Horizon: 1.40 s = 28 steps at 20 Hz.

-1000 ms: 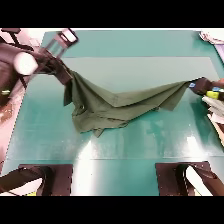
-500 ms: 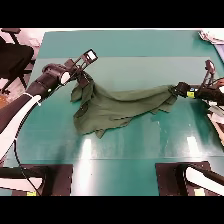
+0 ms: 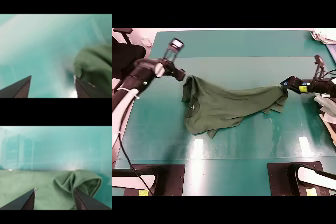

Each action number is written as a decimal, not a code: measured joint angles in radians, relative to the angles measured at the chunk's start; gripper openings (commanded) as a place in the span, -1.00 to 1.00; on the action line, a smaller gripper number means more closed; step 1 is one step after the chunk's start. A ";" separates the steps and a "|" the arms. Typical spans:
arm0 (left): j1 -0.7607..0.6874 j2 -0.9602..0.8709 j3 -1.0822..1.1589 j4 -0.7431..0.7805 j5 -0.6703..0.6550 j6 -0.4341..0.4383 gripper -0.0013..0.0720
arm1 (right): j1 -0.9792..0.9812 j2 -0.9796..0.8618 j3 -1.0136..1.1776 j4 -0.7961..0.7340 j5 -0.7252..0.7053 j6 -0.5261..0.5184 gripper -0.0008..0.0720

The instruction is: Fold the shirts.

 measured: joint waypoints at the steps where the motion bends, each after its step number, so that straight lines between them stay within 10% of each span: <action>1: 0.026 0.027 0.005 -0.030 -0.043 -0.013 0.73 | -0.016 0.020 0.004 -0.013 0.001 0.000 0.52; 14: 0.328 0.438 -0.222 -0.717 -0.583 0.071 0.94 | -0.253 0.293 0.013 -0.162 0.005 0.004 0.52; 28: 0.345 0.496 -0.800 -0.942 -0.325 -0.014 0.94 | -0.109 0.254 0.013 -0.169 -0.010 0.011 0.52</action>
